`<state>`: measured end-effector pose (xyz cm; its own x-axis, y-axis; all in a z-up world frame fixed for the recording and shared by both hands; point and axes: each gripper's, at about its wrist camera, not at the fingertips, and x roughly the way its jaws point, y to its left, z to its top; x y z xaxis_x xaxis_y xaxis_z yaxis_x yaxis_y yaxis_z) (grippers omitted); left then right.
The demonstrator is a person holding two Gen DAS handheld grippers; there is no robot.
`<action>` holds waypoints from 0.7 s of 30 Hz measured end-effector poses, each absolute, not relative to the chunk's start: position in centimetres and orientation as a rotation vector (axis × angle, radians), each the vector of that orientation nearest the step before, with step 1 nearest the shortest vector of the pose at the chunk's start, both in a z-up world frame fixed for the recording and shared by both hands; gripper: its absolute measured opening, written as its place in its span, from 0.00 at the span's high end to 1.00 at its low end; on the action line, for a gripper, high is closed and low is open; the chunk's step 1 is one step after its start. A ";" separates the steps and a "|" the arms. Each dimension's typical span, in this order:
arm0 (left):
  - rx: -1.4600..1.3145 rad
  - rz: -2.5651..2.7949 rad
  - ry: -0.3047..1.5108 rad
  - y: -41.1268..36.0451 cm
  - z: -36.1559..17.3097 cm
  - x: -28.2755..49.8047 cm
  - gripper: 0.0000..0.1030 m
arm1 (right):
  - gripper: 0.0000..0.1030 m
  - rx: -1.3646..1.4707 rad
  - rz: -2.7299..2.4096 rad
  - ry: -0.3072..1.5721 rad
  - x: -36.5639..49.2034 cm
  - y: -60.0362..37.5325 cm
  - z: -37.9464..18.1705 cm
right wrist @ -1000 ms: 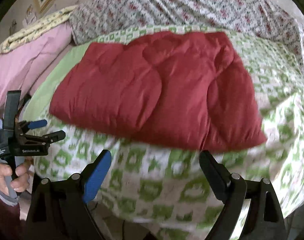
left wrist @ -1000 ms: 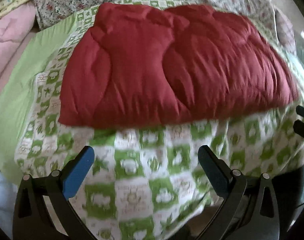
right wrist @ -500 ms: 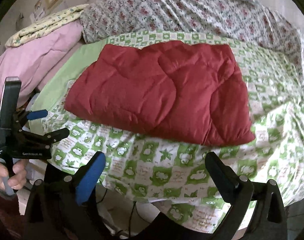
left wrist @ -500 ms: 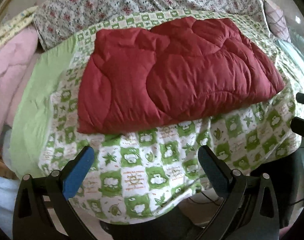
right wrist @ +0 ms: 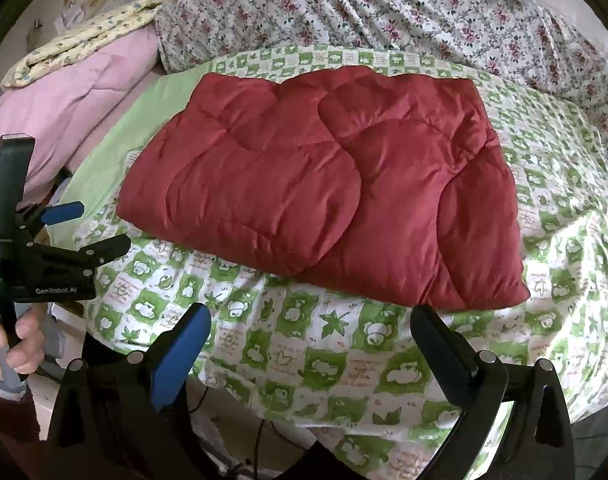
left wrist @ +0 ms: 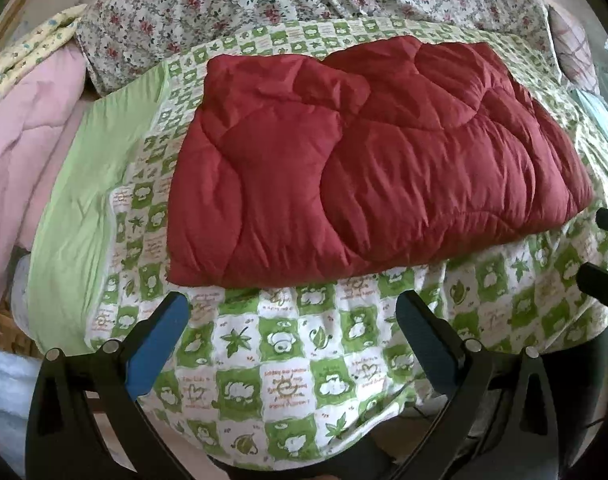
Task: Fold large clothes
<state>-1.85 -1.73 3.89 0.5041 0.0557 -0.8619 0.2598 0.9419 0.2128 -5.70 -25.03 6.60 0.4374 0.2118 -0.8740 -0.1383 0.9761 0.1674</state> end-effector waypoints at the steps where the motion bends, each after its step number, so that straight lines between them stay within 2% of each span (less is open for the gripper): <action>1: 0.334 -0.127 1.038 -1.8 3.9 -1.7 0.00 | 0.02 0.073 0.216 1.096 -5.5 -25.0 6.6; 21: 0.322 -0.132 1.021 -3.0 4.4 -0.2 0.00 | 0.02 0.064 0.229 1.079 -2.9 -24.7 7.4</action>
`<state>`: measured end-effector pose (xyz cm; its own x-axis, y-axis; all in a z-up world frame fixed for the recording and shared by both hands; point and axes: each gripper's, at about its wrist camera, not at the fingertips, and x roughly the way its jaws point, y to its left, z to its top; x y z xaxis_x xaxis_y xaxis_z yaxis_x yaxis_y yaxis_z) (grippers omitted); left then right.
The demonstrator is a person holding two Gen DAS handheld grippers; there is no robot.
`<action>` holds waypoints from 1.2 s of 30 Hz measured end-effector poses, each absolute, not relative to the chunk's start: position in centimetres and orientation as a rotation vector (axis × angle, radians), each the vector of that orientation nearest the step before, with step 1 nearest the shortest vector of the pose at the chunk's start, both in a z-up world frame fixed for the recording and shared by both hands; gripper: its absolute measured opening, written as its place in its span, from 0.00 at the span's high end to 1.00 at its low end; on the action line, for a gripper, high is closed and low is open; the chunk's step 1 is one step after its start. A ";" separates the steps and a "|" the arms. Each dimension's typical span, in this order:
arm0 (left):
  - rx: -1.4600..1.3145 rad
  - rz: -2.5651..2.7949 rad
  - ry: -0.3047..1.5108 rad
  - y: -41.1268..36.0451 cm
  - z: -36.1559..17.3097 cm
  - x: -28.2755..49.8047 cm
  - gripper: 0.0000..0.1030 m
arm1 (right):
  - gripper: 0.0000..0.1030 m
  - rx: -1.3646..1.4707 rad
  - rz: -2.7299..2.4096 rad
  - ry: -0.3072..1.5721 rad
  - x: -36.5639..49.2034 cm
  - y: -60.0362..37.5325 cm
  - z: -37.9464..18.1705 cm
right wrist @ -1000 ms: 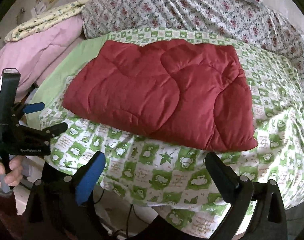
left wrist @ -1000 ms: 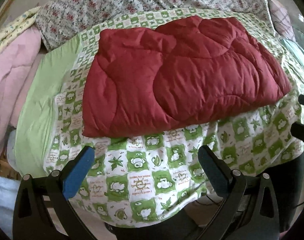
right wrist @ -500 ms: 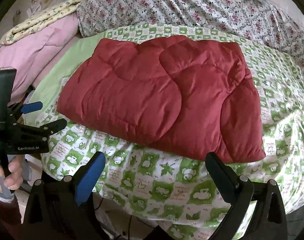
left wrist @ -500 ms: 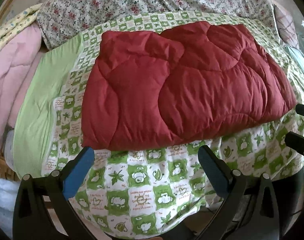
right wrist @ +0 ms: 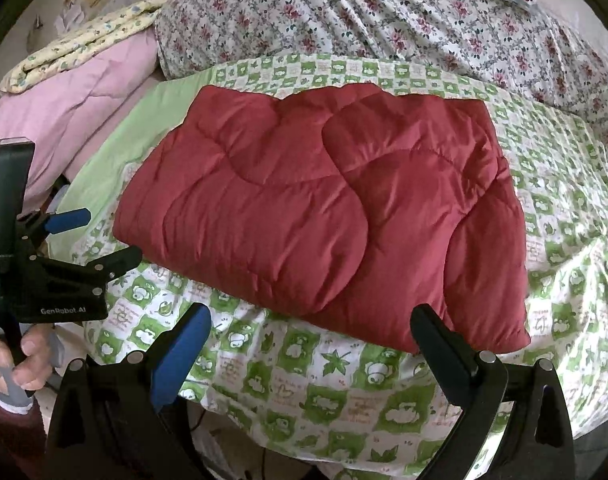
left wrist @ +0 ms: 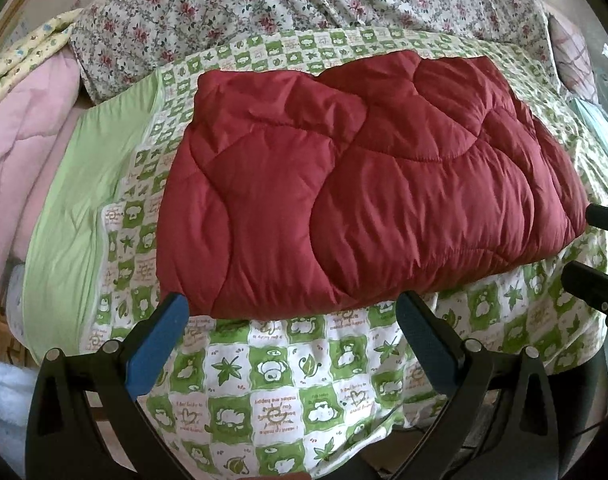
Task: Fold large clothes
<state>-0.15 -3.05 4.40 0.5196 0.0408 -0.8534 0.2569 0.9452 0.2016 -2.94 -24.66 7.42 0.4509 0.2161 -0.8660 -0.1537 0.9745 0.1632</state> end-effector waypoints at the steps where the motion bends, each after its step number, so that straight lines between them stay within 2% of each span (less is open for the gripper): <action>1: 0.323 -0.132 1.019 -3.1 4.4 -0.1 0.00 | 0.02 0.065 0.230 1.077 -2.8 -24.7 7.5; 36: 0.332 -0.155 1.009 -3.9 4.8 0.8 0.00 | 0.02 0.041 0.223 1.102 -0.9 -24.3 6.9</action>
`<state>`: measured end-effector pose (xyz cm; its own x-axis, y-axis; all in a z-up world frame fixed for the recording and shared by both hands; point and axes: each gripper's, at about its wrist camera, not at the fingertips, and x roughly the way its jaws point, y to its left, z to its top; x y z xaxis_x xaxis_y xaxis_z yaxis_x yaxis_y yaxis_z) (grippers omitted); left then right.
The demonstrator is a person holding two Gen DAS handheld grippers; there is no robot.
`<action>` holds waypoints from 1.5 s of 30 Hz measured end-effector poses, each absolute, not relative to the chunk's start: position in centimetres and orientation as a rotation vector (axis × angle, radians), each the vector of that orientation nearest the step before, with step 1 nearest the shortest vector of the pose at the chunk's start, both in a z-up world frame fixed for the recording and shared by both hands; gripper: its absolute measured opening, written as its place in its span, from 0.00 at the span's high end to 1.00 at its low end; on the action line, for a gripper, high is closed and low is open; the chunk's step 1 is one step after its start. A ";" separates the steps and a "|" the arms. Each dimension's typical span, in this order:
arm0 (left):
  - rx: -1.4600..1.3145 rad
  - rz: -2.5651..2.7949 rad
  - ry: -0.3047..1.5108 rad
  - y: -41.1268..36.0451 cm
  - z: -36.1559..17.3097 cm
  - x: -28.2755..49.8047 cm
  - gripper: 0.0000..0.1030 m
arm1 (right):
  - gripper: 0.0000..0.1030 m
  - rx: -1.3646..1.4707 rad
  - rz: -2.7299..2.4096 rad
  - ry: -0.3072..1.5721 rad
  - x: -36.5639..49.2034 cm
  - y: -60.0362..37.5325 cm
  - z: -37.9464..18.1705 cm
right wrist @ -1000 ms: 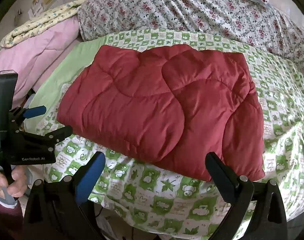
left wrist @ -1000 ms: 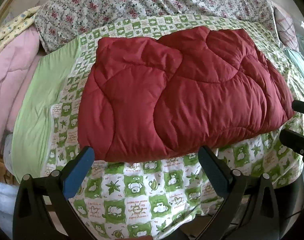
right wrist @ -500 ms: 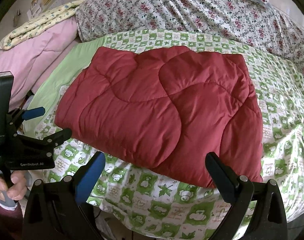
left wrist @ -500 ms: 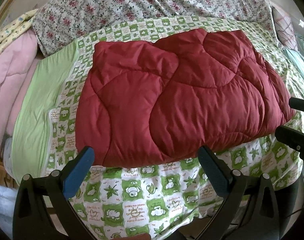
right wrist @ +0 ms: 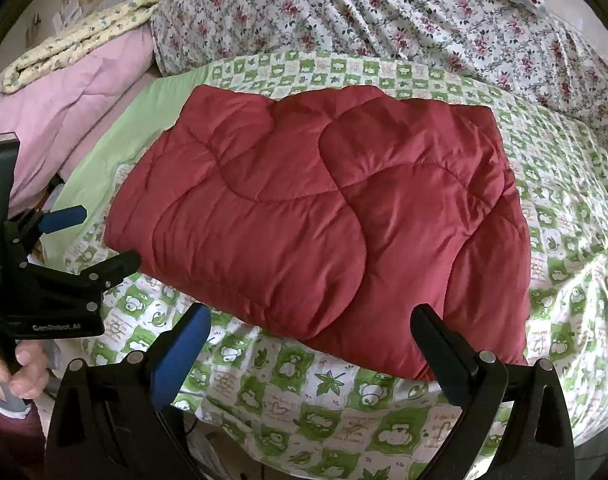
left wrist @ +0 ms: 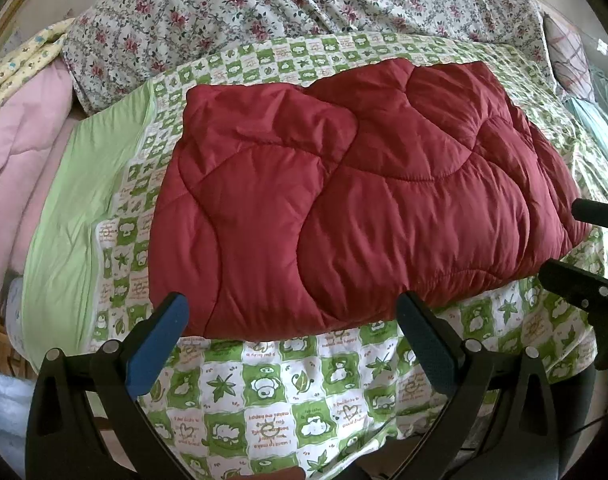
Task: Fold large clothes
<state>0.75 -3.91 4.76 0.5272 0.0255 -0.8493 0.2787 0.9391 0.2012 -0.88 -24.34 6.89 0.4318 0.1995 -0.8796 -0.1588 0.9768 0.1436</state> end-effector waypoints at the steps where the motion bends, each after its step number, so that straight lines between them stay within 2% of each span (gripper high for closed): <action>1: 0.332 -0.155 1.009 -3.9 4.8 0.8 0.00 | 0.02 0.039 0.223 1.104 -0.9 -24.3 6.8; 45: 0.337 -0.154 1.002 -4.1 5.0 1.2 0.00 | 0.02 0.030 0.226 1.109 -0.5 -24.0 7.2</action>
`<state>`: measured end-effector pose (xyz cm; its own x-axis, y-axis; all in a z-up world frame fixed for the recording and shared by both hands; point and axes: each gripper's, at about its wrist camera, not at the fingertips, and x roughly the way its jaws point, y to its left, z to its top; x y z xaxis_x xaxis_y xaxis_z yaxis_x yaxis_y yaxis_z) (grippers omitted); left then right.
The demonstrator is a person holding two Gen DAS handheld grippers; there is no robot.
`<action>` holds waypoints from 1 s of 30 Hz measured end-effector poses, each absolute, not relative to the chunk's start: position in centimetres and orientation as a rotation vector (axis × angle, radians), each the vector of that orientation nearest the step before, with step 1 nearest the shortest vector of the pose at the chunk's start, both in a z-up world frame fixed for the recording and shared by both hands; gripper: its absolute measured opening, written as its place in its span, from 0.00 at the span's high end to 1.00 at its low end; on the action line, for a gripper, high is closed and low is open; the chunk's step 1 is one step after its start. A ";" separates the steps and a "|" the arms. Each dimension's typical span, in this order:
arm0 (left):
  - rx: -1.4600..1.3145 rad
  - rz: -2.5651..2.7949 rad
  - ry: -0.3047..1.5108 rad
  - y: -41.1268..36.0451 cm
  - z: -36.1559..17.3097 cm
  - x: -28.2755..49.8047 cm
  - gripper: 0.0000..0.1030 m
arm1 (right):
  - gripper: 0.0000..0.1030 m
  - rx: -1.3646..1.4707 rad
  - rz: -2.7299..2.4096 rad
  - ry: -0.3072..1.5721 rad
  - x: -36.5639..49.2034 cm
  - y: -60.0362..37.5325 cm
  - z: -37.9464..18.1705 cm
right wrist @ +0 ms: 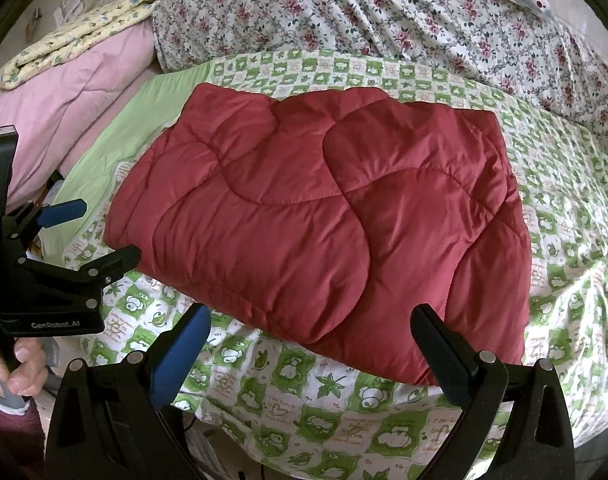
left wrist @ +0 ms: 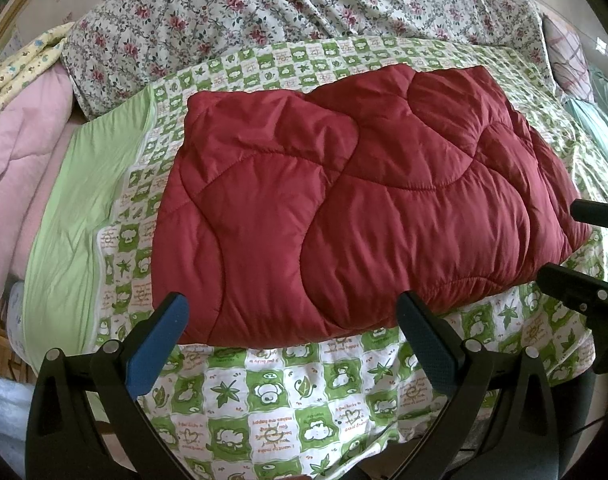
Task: Fold large clothes
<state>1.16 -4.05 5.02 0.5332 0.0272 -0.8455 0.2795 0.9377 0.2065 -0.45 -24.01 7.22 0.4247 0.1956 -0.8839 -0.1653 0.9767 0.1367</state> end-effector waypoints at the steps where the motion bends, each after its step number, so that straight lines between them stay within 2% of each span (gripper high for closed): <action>1: 0.337 -0.154 1.001 -4.0 5.0 1.1 0.00 | 0.02 0.030 0.225 1.109 -0.4 -24.0 7.3; 30: 0.338 -0.155 0.995 -4.3 5.4 1.2 0.00 | 0.02 0.019 0.226 1.105 -0.3 -23.7 7.9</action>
